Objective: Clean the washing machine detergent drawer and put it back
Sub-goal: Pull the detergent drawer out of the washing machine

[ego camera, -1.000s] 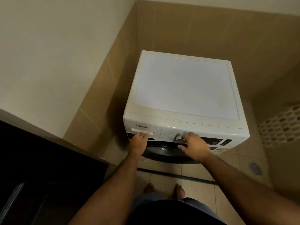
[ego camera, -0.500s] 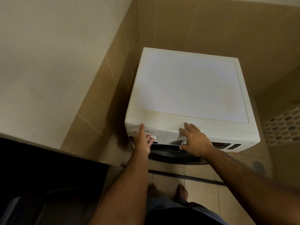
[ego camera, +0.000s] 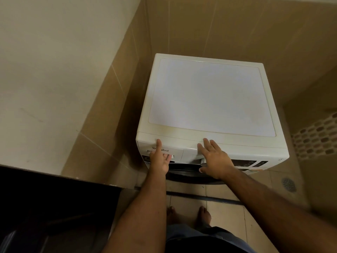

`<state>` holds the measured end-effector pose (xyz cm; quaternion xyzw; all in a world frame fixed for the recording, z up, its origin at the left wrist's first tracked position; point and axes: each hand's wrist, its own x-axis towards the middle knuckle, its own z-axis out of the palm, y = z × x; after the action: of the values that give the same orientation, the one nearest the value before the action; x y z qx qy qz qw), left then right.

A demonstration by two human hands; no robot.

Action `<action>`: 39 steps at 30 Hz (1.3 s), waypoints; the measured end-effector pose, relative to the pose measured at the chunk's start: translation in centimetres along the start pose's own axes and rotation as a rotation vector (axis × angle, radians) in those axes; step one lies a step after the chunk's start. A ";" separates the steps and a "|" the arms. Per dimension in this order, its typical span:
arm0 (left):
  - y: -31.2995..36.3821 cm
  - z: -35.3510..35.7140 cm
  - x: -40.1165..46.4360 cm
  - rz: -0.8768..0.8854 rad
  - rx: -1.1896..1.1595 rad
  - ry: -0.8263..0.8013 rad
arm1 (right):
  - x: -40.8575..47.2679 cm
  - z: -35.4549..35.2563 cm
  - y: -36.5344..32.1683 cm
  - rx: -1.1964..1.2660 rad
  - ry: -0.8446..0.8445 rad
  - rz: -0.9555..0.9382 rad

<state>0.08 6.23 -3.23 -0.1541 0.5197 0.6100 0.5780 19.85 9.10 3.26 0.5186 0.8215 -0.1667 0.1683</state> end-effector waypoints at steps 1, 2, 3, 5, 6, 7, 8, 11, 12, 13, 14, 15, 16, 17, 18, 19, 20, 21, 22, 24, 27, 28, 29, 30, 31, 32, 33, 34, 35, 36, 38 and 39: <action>0.0 0.0 0.0 0.001 0.003 -0.002 | 0.0 0.0 0.1 -0.004 0.001 -0.002; 0.0 0.1 0.0 0.001 0.007 -0.002 | 0.0 0.1 0.1 -0.008 -0.001 -0.003; 0.0 0.1 0.0 0.002 0.011 -0.003 | 0.0 0.1 0.1 -0.010 -0.005 -0.004; -0.1 0.2 0.0 0.009 0.019 0.000 | 0.1 0.1 0.2 -0.004 -0.014 -0.003; -0.1 0.2 0.0 0.014 0.025 0.010 | 0.1 0.1 0.3 -0.001 -0.018 -0.004; -0.2 0.3 -0.1 0.020 0.031 0.028 | 0.2 0.1 0.3 0.002 -0.021 -0.004; -0.3 0.3 -0.1 0.025 0.035 0.051 | 0.2 0.1 0.4 0.003 -0.023 -0.004; -0.3 0.2 -0.3 0.030 0.058 0.085 | 0.3 0.2 0.4 0.007 -0.027 0.000; -0.3 0.2 -0.3 0.027 0.065 0.078 | 0.4 0.3 0.4 0.008 -0.025 0.002; -0.2 0.0 -0.4 0.023 0.076 0.070 | 0.4 0.3 0.4 0.009 -0.023 0.003; -0.2 -0.3 -0.5 0.017 0.093 0.067 | 0.4 0.4 0.4 0.009 -0.020 0.004; -0.3 -0.6 -0.6 0.010 0.116 0.069 | 0.5 0.5 0.4 0.010 -0.015 0.006; -0.4 -0.9 -0.8 0.004 0.139 0.075 | 0.5 0.6 0.4 0.013 -0.008 0.010; -0.5 -1.2 -0.9 0.001 0.161 0.082 | 0.5 0.7 0.3 0.015 -0.004 0.014; -0.5 -1.5 -1.1 -0.001 0.182 0.088 | 0.5 0.7 0.3 0.017 -0.002 0.017; -0.6 -1.8 -1.3 -0.003 0.200 0.092 | 0.5 0.8 0.3 0.017 0.001 0.020; -0.7 -2.2 -1.5 -0.006 0.216 0.094 | 0.6 0.9 0.3 0.016 0.005 0.022; -0.7 -2.5 -1.8 -0.012 0.235 0.096 | 0.5 1.0 0.3 0.017 0.008 0.023; -0.8 -3.0 -2.1 -0.021 0.256 0.097 | 0.5 1.0 0.3 0.018 0.008 0.024; -1.1 -4.0 -2.8 -0.045 0.279 0.093 | 0.5 1.1 0.4 0.025 0.008 0.026; -1.4 -5.2 -3.8 -0.058 0.289 0.091 | 0.4 1.2 0.3 0.029 0.011 0.028; -1.6 -5.7 -4.0 -0.059 0.291 0.094 | 0.3 1.2 0.3 0.027 0.009 0.029; -1.7 -6.2 -4.3 -0.062 0.293 0.097 | 0.2 1.3 0.3 0.026 0.008 0.031; -1.9 -6.8 -4.6 -0.066 0.295 0.100 | 0.1 1.3 0.3 0.025 0.008 0.034; -2.0 -7.3 -4.9 -0.072 0.294 0.103 | 0.1 1.4 0.2 0.025 0.009 0.036; -2.2 -7.8 -5.1 -0.079 0.289 0.103 | 0.0 1.4 0.2 0.025 0.011 0.036; -2.3 -8.3 -5.3 -0.086 0.281 0.103 | 0.0 1.4 0.1 0.027 0.011 0.035; -2.5 -8.6 -5.5 -0.092 0.271 0.103 | 0.0 1.3 0.0 0.029 0.012 0.036; -2.6 -8.9 -5.7 -0.096 0.261 0.103 | -0.1 1.3 0.0 0.031 0.015 0.037; -2.7 -9.2 -5.8 -0.100 0.254 0.104 | -0.2 1.3 -0.1 0.031 0.018 0.037; -2.9 -9.7 -6.1 -0.100 0.244 0.107 | -0.3 1.4 -0.1 0.030 0.023 0.035; -3.0 -9.9 -6.2 -0.097 0.239 0.109 | -0.3 1.4 -0.1 0.028 0.026 0.035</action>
<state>0.31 -5.84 -3.80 -0.1422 0.6112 0.5057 0.5920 20.03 8.16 2.18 0.5375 0.8119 -0.1683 0.1535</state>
